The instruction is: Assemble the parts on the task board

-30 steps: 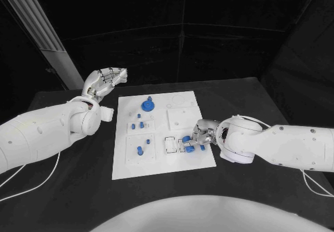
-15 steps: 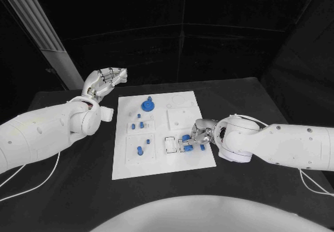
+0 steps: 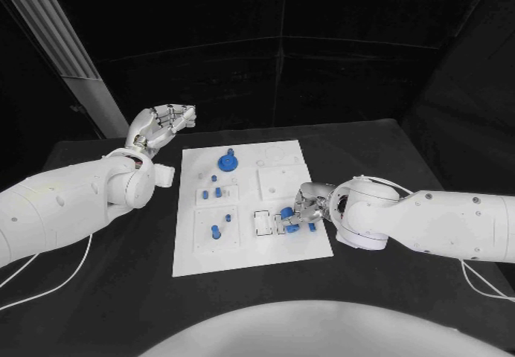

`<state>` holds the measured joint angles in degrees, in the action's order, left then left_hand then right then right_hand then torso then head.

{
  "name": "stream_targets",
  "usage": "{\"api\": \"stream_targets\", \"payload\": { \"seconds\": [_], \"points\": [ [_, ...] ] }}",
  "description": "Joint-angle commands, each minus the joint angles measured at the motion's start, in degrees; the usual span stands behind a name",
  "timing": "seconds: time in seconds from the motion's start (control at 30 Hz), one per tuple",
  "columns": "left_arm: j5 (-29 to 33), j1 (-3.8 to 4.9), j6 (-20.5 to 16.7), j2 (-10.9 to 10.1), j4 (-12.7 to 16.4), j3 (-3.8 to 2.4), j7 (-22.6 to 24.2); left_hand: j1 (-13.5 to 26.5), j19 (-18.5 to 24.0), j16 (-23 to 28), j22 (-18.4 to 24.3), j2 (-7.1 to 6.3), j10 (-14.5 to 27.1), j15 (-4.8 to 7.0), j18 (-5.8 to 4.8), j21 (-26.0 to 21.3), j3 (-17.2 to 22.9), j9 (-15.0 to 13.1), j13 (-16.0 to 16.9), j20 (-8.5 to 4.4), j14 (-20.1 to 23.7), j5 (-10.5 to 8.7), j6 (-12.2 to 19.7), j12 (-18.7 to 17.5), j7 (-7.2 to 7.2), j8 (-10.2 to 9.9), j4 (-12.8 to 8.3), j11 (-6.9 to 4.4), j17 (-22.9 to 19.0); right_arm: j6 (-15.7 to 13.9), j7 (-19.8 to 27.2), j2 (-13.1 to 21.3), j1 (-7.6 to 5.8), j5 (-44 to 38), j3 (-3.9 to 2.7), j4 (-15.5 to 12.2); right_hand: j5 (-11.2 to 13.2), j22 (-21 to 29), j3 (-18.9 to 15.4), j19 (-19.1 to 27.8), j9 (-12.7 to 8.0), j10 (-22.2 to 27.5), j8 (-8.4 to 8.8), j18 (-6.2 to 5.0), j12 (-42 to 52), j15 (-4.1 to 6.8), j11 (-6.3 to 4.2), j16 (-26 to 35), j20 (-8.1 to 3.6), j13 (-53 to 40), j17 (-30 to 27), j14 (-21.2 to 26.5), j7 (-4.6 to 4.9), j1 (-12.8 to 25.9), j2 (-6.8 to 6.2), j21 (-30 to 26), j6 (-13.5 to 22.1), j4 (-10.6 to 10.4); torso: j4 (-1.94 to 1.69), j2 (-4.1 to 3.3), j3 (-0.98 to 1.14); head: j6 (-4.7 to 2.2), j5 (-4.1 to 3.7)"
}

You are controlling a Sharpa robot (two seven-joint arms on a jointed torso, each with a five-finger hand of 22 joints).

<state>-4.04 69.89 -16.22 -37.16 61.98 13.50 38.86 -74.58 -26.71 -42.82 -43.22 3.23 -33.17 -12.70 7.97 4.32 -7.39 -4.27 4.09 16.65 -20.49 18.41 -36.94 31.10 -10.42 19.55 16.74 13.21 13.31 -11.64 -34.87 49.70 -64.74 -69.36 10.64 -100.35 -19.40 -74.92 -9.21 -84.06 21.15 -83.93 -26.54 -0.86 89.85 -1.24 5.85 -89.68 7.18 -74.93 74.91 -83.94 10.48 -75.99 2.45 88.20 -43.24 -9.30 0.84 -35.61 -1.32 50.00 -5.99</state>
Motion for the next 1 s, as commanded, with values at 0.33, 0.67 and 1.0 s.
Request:
{"api": "stream_targets", "payload": {
  "seconds": [0.33,0.67,1.0],
  "points": [
    [0.07,0.08,0.83,-0.04,0.02,-0.02,10.97,-0.39,-0.22,-0.36,0.07,0.33,0.26,-0.02,-1.05,-0.23,-0.43,0.08,-0.1,0.0,0.27,0.24,0.38,0.39,-4.68,0.36,-0.01,-0.03,-0.12,0.16,0.6,0.67,0.66,0.29,0.61,-0.14,-2.91,-14.6,8.62,-5.28,-13.98,-6.07,8.63,0.49,0.15,-0.57,0.0,-0.32,0.46,-15.07,15.09,-6.06,-0.37,-5.84,1.59,0.32,-3.52,5.63,-0.02,-0.01,0.02,0.0,0.01],
    [0.07,0.07,0.96,-0.01,-0.05,-0.02,10.83,-0.39,-0.22,-0.38,0.07,0.34,0.26,-0.02,-1.05,-0.23,-0.45,0.08,-0.1,0.0,0.27,0.24,0.38,0.42,-4.68,0.39,-0.01,-0.03,-0.15,-2.15,2.22,1.39,0.66,1.99,0.61,-0.47,-2.04,-14.6,13.04,-5.27,-15.08,-6.07,10.33,0.49,0.15,-0.24,-0.6,-0.32,0.18,-15.07,15.09,-6.06,-1.05,-3.36,0.04,0.35,-7.35,6.72,0.01,0.0,0.0,0.0,0.11],
    [0.07,0.06,1.01,-0.07,-0.02,-0.02,10.73,-0.38,-0.2,-0.42,0.08,0.35,0.26,-0.02,-1.06,-0.24,-0.49,0.08,-0.1,0.0,0.27,0.23,0.37,0.46,-4.68,0.43,0.0,-0.03,-0.19,-5.15,3.78,2.41,0.66,5.67,0.61,-1.26,-1.38,-14.62,15.66,-5.3,-15.47,-6.07,11.39,0.51,0.15,0.23,-1.17,-0.32,-0.23,-15.07,15.09,-6.06,-1.7,-2.47,-1.2,0.41,-10.08,7.91,0.03,0.02,0.0,0.0,0.31]
  ]
}}
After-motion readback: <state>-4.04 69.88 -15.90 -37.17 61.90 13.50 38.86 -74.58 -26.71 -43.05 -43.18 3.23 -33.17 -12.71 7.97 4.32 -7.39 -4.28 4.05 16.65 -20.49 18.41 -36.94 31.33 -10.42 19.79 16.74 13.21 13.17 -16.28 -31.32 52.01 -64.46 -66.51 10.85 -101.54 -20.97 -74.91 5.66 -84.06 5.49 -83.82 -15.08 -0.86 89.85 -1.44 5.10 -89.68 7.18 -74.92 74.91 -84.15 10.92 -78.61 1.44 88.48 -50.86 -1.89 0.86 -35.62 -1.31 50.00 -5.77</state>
